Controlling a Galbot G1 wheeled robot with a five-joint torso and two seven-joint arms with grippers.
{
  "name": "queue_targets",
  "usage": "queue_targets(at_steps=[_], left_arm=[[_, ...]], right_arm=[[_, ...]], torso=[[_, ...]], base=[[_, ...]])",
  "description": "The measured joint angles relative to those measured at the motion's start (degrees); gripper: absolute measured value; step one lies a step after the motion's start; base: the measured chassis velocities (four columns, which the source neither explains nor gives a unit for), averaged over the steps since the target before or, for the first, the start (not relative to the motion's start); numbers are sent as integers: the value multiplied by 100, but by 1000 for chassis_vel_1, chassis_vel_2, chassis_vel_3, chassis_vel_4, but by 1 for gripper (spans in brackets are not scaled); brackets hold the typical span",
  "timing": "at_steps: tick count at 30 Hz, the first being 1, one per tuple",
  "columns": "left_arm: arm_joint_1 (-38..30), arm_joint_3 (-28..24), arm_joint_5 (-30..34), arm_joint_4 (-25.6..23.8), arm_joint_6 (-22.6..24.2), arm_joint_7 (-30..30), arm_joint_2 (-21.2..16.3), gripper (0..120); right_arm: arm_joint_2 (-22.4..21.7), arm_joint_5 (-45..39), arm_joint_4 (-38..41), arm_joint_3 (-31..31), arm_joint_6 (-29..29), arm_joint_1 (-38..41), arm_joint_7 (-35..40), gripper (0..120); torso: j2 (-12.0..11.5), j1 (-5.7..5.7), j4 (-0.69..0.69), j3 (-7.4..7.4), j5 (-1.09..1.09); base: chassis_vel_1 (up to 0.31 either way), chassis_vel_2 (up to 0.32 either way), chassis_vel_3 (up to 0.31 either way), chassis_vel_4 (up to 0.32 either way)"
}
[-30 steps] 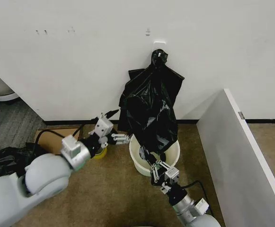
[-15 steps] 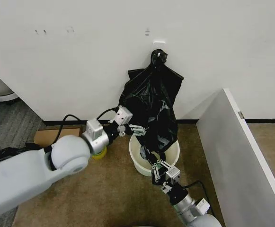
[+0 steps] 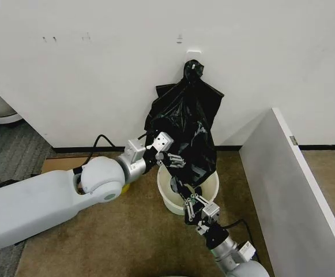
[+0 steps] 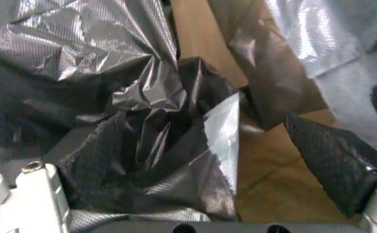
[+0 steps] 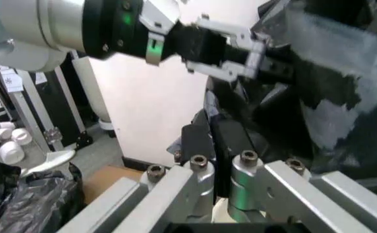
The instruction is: Place the garbage bag over the trash bin.
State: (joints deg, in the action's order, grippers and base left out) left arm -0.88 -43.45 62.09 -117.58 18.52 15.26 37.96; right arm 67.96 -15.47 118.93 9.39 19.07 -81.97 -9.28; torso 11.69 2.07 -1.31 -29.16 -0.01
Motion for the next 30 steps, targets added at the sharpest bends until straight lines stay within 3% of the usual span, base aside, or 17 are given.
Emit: queue_targets(at_steps=[11,15,17,24,30], left_arm=[[-96,-9,73,174,177,224,190,57],[-56,25,59,215,162,271,186,39],[-38,59,56,216,150,279,180,36],[490,793,47,135,-158,489,75,7],[1045,1252,-75,19,-614,639,29,0]], right_arm=[[17,-39,50,2,0,-13,-1,0],[19,-45,66,5,0,-20,-1,0],[18,-45,72,6,0,-23,-1,0],[6,-44,135,14,-25,-45,13,0],[-5,55,300,6,-67,-128,-27,1]], torso=[[0,0,-1,0,1],[0,0,-1,0,0],[0,0,-2,0,1],[0,0,-1,0,1],[0,0,-1,1,0]], base=[[0,0,0,0],[0,0,0,0],[0,0,0,0],[0,0,0,0],[0,0,0,0]])
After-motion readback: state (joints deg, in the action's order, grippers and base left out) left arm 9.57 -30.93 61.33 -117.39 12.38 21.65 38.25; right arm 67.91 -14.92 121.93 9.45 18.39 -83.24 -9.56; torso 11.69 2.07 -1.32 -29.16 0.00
